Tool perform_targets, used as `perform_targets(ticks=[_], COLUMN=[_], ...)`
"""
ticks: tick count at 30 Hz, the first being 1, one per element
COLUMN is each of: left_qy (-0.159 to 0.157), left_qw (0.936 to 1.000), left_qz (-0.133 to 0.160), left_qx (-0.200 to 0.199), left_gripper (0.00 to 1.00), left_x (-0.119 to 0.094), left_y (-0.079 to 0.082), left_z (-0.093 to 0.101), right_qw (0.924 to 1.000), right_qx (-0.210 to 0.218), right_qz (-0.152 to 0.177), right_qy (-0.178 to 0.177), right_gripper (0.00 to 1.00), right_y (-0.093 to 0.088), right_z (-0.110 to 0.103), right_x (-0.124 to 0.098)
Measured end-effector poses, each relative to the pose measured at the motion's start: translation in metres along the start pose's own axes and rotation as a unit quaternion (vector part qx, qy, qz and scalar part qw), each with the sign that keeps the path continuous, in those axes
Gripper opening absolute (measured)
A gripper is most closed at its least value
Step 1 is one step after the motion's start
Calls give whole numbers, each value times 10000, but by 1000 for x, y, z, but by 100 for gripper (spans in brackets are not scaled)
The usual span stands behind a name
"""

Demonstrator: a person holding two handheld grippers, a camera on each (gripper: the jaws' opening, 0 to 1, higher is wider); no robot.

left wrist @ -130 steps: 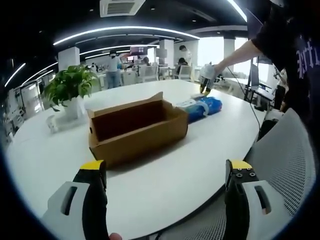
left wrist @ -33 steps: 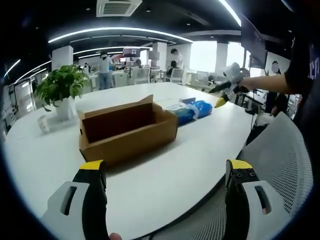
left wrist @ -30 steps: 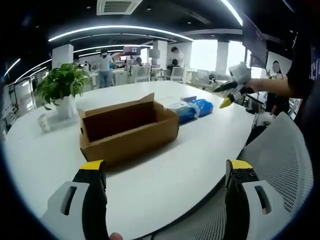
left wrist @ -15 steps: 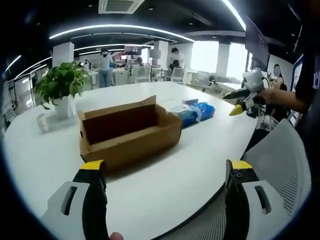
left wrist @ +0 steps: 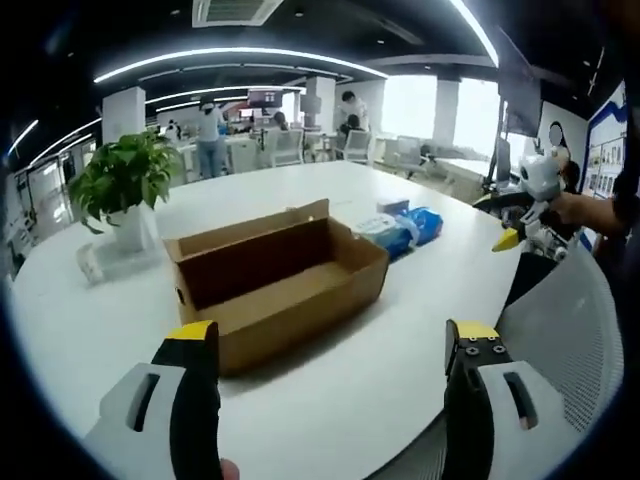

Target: Operate the shoe box by opening the lid, removing the specified soft item, and placing it in the target area until the item is outside and the box remains undamaged.

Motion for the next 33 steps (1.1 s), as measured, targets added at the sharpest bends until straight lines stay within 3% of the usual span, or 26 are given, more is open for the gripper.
perform_targets(ticks=[4,16,33], left_qy=[33,-274,-662], left_qw=[9998,9953,9798], left_qz=[-89,-506,-1087], left_qx=[149,774,1542], left_gripper=[91,88,83], left_x=[4,32,69], left_y=[11,55,76], left_z=[-14,-54,-74], right_qw=[10000,9998,9995], right_qx=[61,195,270], right_qz=[-7,-7,10], right_qy=[9,-6,-139], right_gripper=[95,95,95], right_y=[-4,-9,-17], right_z=[-8,-14,-25], right_x=[-4,-11,-21])
Point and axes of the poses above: the point that each gripper's makers call its tool centre point, and the gripper's own axes: x roughly forward along the fingers, z roughly to its right, y roughly out of its top, the point moved 9 cm from there along -x, roughly backward along the fingers, and after that the axes turned 2 degrees about -y, right-handed, at the moved point
